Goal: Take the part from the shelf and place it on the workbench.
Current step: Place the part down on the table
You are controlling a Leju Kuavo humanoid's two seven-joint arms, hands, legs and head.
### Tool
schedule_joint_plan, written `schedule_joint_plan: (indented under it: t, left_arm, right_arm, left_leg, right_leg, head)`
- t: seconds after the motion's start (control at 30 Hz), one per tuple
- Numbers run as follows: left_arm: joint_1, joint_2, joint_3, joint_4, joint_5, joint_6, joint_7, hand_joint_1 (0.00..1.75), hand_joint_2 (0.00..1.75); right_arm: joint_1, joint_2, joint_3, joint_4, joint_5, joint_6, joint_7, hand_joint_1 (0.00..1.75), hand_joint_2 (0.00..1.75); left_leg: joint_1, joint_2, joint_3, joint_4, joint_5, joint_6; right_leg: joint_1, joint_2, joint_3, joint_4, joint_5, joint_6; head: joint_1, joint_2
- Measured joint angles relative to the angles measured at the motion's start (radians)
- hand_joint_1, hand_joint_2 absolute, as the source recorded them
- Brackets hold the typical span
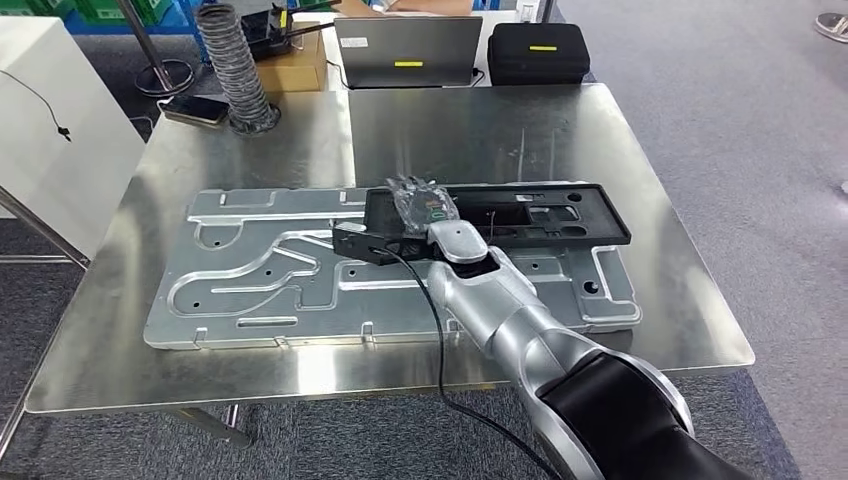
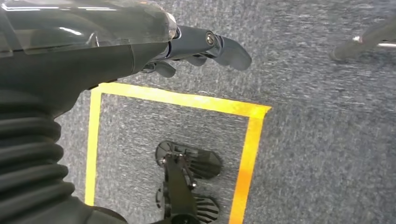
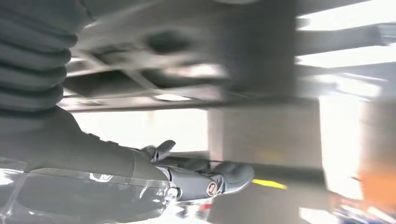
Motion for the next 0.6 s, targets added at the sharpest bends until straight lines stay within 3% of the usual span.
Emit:
schedule_joint_plan:
  t: [0.07, 0.13, 0.23, 0.27, 0.3, 0.33, 0.4, 0.47, 0.53, 0.6]
  left_arm:
    - [0.003, 0.0, 0.0, 0.0, 0.003, -0.004, 0.0, 0.0, 0.0]
    - [0.003, -0.001, 0.001, 0.0, 0.005, -0.007, 0.0, 0.0, 0.0]
    - [0.002, -0.001, 0.001, 0.0, 0.007, -0.007, 0.0, 0.0, 0.0]
    - [0.002, -0.001, 0.001, 0.0, 0.008, -0.008, 0.0, 0.0, 0.0]
    - [0.003, -0.001, 0.002, 0.0, 0.01, -0.009, -0.001, 0.0, 0.0]
    - [0.005, -0.001, 0.002, 0.0, 0.013, -0.01, -0.003, 0.0, 0.0]
    - [0.008, -0.002, 0.004, 0.0, 0.021, -0.015, -0.009, 0.0, 0.0]
    - [0.011, -0.004, 0.008, 0.001, 0.029, -0.022, -0.018, 0.0, 0.0]
    - [0.014, -0.005, 0.019, 0.001, 0.042, -0.035, -0.035, 0.0, 0.0]
    - [0.02, -0.004, 0.032, 0.001, 0.058, -0.047, -0.051, 0.0, 0.0]
  right_arm:
    - [0.004, 0.004, -0.05, -0.042, -0.118, 0.006, -0.157, 0.0, 0.0]
    - [0.009, 0.002, -0.097, -0.096, -0.235, 0.019, -0.307, 0.0, 0.0]
    - [0.026, -0.014, -0.148, -0.185, -0.374, 0.042, -0.421, 0.0, 0.0]
    - [0.044, -0.025, -0.16, -0.226, -0.428, 0.047, -0.443, 0.0, 0.0]
    - [0.066, -0.04, -0.169, -0.272, -0.488, 0.05, -0.467, 0.0, 0.0]
    - [0.088, -0.057, -0.178, -0.331, -0.562, 0.052, -0.497, 0.0, 0.0]
    - [0.127, -0.097, -0.197, -0.46, -0.707, 0.054, -0.556, 0.0, 0.0]
    - [0.178, -0.14, -0.227, -0.606, -0.84, 0.035, -0.604, 0.0, 0.0]
    - [0.249, -0.191, -0.282, -0.762, -0.885, -0.054, -0.625, 0.0, 0.0]
    - [0.327, -0.237, -0.362, -0.899, -0.85, -0.166, -0.632, 0.0, 0.0]
  left_leg:
    - [0.001, -0.001, -0.004, -0.001, 0.005, 0.013]
    - [0.003, -0.001, -0.005, -0.003, 0.01, 0.023]
    - [0.0, 0.0, -0.007, -0.004, 0.012, 0.031]
    - [-0.001, 0.0, -0.007, -0.003, 0.012, 0.033]
    - [-0.003, -0.002, -0.007, -0.003, 0.012, 0.034]
    - [-0.006, -0.004, -0.007, -0.003, 0.012, 0.035]
    - [-0.01, -0.006, -0.007, -0.003, 0.012, 0.036]
    - [-0.012, -0.007, -0.008, -0.004, 0.011, 0.034]
    - [-0.011, -0.007, -0.007, -0.007, 0.01, 0.028]
    - [-0.011, -0.005, -0.007, 0.001, 0.0, 0.022]
  right_leg:
    - [-0.001, 0.0, -0.003, 0.003, -0.001, 0.009]
    - [-0.004, -0.002, -0.02, 0.043, -0.031, 0.019]
    - [-0.007, -0.003, -0.092, 0.208, -0.115, 0.029]
    - [-0.008, -0.003, -0.112, 0.253, -0.129, 0.028]
    - [-0.007, -0.003, -0.117, 0.265, -0.125, 0.026]
    - [-0.006, -0.003, -0.105, 0.242, -0.105, 0.021]
    - [0.004, -0.006, -0.044, 0.116, -0.045, -0.001]
    - [0.015, -0.013, 0.003, 0.016, -0.015, -0.02]
    - [0.021, -0.017, 0.014, -0.008, -0.014, -0.023]
    - [0.012, -0.021, 0.025, -0.024, -0.01, -0.021]
  head:
    - [0.0, 0.0]
    - [0.0, 0.0]
    - [0.0, 0.0]
    - [0.0, 0.0]
    - [0.0, 0.0]
    - [0.0, 0.0]
    - [0.0, 0.0]
    - [0.0, 0.0]
    - [0.0, 0.0]
    - [0.0, 0.0]
